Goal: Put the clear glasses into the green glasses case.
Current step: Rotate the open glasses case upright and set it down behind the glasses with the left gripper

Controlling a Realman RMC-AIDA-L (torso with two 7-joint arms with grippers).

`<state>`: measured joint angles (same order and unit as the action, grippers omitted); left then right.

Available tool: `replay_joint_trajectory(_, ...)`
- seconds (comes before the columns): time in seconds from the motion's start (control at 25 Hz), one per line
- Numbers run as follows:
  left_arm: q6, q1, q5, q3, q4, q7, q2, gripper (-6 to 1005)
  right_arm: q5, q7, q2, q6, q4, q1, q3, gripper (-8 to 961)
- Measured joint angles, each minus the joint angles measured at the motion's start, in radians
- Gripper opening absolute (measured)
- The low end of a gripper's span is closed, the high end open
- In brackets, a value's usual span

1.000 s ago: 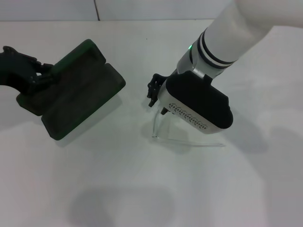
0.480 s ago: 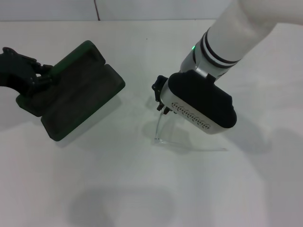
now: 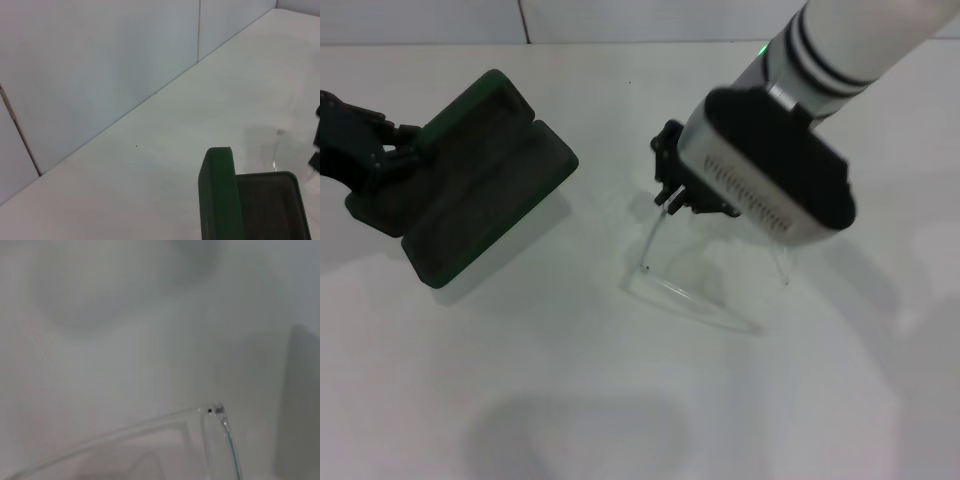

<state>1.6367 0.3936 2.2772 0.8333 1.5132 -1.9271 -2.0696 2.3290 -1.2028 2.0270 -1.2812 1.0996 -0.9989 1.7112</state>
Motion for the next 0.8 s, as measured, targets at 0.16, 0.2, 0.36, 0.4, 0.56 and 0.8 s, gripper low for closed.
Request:
replay_joint_trajectory(0.16,0.0,0.007,0.0,-0.001,0.0,0.003,0.0,210,0.008,-0.039,-0.003,-0.099,0.087,0.034,-0.115,68)
replay_joint_trajectory(0.2,0.0,0.009,0.0,-0.001,0.001,0.003,0.001,210,0.007,-0.058,-0.004,-0.16,0.148,0.064,-0.203,68)
replay_joint_trajectory(0.36,0.003,0.028,-0.001,0.004,0.007,0.003,0.008,210,0.0,-0.094,-0.005,-0.242,0.274,0.147,-0.327,57)
replay_joint_trajectory(0.4,0.006,0.034,-0.001,0.005,0.007,0.003,0.011,210,-0.003,-0.102,-0.006,-0.255,0.3,0.164,-0.349,56)
replay_joint_trajectory(0.56,0.021,0.068,0.009,0.007,0.007,0.003,0.021,210,-0.068,-0.145,-0.007,-0.306,0.438,0.275,-0.46,55)
replay_joint_trajectory(0.8,0.034,0.119,0.053,0.07,0.003,0.0,0.031,210,-0.288,-0.208,-0.007,-0.366,0.593,0.43,-0.683,56)
